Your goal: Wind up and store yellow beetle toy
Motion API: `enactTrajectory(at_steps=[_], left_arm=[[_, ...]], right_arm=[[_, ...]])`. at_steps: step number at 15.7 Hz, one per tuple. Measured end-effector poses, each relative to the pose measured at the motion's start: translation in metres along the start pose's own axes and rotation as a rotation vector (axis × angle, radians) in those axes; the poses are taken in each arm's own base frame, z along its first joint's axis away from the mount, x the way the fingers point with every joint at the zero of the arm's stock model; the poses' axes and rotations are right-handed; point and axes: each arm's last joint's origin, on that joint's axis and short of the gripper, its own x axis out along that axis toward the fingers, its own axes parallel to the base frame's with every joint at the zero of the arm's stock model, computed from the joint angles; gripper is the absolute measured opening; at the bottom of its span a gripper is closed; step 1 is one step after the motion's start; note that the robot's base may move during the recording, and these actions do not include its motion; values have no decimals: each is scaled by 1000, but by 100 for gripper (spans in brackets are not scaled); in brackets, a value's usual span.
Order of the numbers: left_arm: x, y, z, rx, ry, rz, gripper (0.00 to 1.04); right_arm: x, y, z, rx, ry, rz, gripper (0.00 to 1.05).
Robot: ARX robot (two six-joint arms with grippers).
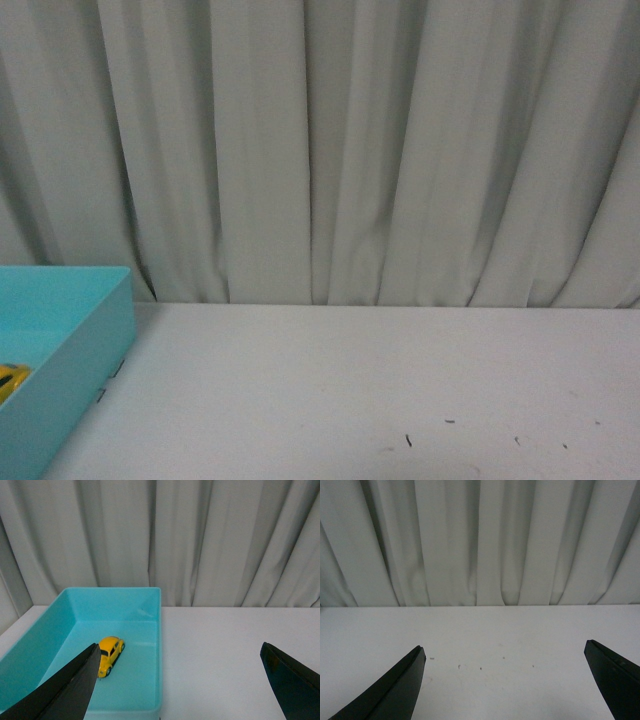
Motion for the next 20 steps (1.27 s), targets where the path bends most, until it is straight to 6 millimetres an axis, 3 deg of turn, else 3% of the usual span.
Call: enactTrajectory(at_steps=[20], left_arm=[[0, 0, 0, 0, 0, 0, 98]], right_arm=[[0, 0, 0, 0, 2, 0, 98]])
